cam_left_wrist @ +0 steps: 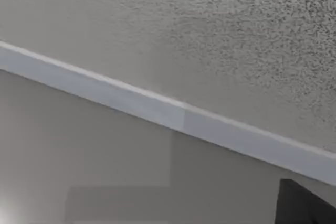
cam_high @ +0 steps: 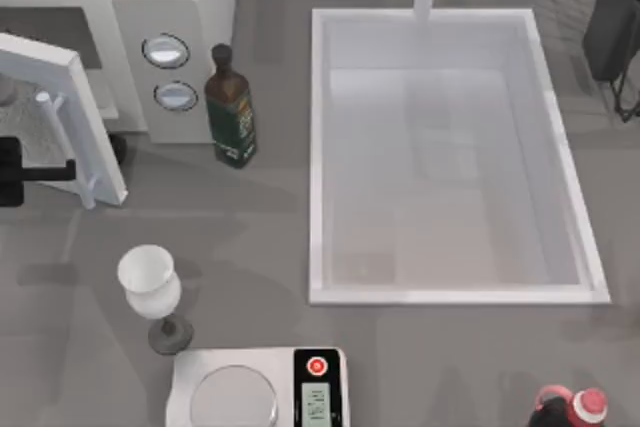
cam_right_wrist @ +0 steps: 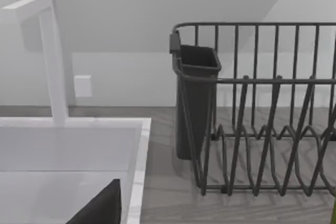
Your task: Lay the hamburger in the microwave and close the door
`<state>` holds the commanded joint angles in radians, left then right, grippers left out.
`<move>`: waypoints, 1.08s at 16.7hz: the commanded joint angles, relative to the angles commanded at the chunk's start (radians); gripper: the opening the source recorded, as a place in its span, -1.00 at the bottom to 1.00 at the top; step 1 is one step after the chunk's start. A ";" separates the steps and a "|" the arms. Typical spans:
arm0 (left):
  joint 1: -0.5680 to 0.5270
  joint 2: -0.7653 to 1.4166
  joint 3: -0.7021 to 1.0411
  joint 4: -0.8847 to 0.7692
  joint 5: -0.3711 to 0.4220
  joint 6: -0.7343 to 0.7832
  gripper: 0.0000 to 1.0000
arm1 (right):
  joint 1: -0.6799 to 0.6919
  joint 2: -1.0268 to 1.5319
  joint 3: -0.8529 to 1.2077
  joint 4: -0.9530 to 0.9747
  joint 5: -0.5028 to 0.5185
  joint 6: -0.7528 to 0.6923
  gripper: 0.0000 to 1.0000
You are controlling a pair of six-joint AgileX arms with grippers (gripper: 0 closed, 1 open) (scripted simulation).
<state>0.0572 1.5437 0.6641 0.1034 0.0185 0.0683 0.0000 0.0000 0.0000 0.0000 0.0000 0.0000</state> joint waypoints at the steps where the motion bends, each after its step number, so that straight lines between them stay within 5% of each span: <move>1: -0.001 0.013 0.010 0.008 -0.001 -0.001 -1.00 | 0.000 0.000 0.000 0.000 0.000 0.000 1.00; 7: 0.003 0.027 0.025 0.005 -0.002 -0.003 -1.00 | 0.000 0.000 0.000 0.000 0.000 0.000 1.00; 18: -0.023 0.379 0.407 -0.023 -0.015 -0.016 -1.00 | 0.000 0.000 0.000 0.000 0.000 0.000 1.00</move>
